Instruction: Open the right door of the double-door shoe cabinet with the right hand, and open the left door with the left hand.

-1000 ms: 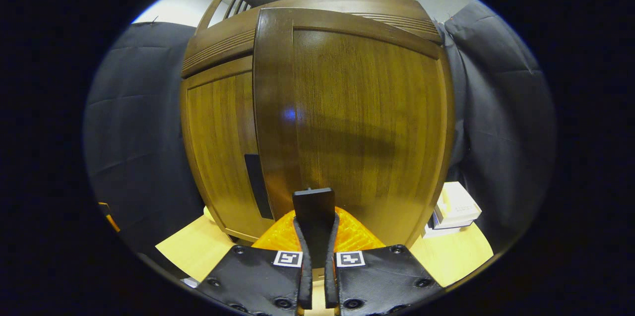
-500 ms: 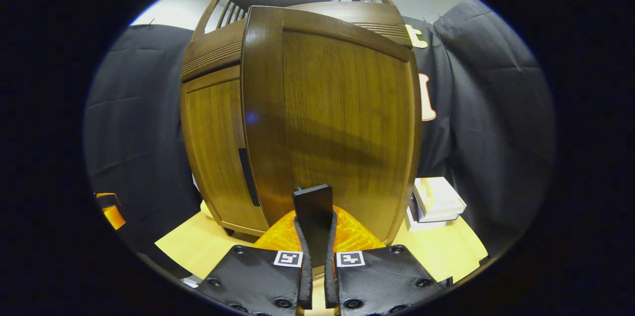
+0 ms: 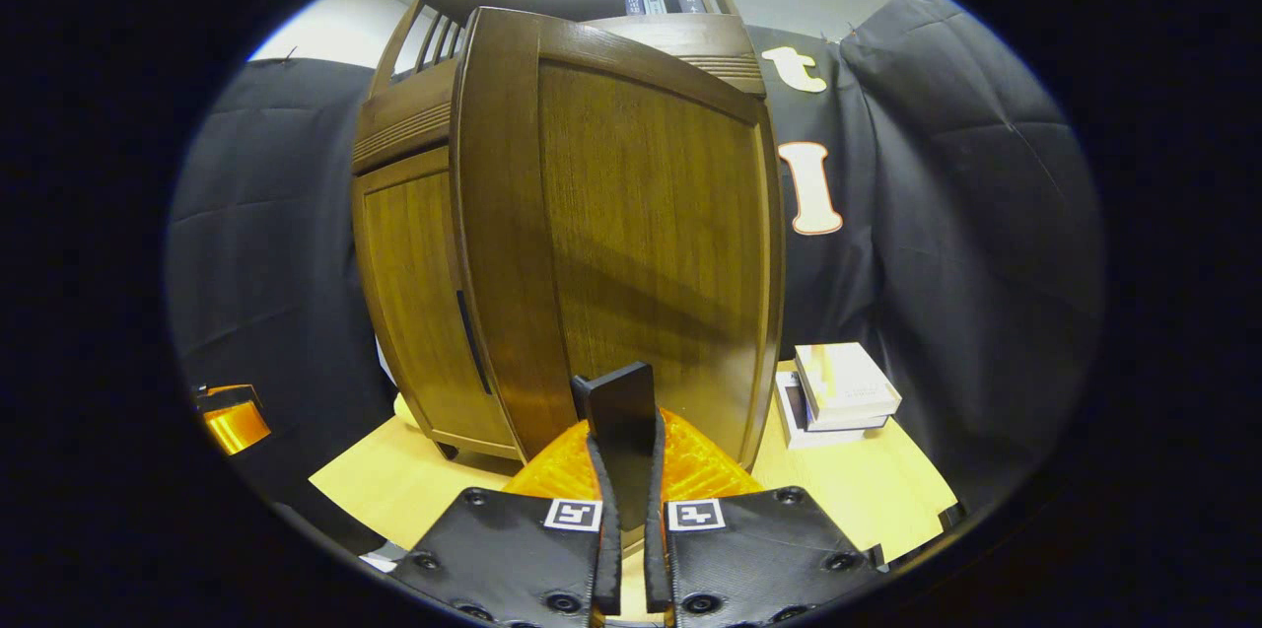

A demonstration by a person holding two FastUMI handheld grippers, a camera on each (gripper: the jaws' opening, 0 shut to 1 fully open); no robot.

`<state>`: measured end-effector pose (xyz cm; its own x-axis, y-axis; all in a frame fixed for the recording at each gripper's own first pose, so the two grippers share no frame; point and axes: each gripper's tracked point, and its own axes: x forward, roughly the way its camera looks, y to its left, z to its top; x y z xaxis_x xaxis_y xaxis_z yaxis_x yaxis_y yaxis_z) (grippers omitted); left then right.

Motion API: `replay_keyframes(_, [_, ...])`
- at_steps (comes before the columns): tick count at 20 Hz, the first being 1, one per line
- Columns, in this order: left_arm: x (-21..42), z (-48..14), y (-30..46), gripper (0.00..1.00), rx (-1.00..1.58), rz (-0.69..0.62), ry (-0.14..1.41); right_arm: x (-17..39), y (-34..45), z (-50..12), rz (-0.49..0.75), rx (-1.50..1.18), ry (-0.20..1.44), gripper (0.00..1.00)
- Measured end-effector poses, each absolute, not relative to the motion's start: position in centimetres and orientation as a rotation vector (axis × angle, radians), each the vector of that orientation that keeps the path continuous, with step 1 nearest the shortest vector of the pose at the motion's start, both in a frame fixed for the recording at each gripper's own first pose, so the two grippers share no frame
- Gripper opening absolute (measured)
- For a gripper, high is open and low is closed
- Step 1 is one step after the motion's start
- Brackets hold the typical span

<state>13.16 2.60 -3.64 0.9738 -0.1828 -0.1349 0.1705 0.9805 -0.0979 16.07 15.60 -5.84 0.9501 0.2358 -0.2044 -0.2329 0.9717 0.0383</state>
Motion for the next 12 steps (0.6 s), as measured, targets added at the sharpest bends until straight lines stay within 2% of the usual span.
replay_keyframes(3, [13.5,-4.1,2.0,0.93,-0.085,-0.187,0.154,16.2,15.6,-5.8,0.231,0.014,0.204,0.11])
replay_keyframes(5, [13.6,-4.2,2.0,0.93,-0.083,-0.175,0.157,16.2,15.5,-5.8,0.226,0.017,0.204,0.07])
replay_keyframes(8, [13.7,-4.4,1.9,0.93,-0.092,-0.172,0.169,16.3,15.4,-5.8,0.211,0.019,0.203,0.13])
replay_keyframes(9, [13.8,-4.6,1.9,0.93,-0.097,-0.173,0.173,16.4,15.2,-5.7,0.207,0.018,0.204,0.10])
replay_keyframes(11, [14.0,-5.0,2.0,0.93,-0.106,-0.177,0.180,16.5,15.1,-5.7,0.197,0.019,0.204,0.13])
replay_keyframes(12, [14.1,-5.2,2.0,0.93,-0.107,-0.179,0.184,16.5,15.0,-5.6,0.192,0.021,0.203,0.10])
